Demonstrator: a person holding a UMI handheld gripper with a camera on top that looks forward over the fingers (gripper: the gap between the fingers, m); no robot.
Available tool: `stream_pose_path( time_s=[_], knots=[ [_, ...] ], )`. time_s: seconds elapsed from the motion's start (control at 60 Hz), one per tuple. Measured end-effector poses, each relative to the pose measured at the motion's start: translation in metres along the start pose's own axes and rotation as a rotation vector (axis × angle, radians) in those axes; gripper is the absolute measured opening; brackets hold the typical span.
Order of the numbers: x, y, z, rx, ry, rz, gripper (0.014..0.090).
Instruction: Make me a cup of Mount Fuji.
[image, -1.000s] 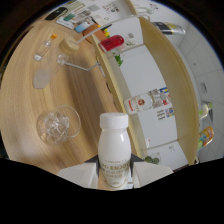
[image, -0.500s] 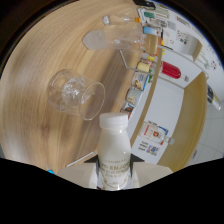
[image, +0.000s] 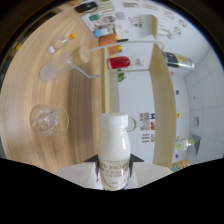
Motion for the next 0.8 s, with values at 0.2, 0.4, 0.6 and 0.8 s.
stream_pose_path(
  time_s=[0.2,0.4,0.6,0.8],
  knots=[
    [0.040,-0.004,-0.025,0.083,0.063,0.700,0.0485],
    [-0.003,0.018,-0.013,0.032,0.014,1.251,0.0484],
    [-0.069,0.043,0.012,-0.057,-0.045,1.463,0.0483],
    [-0.107,0.052,0.029,-0.092,-0.109,1.509,0.0482]
  ],
)
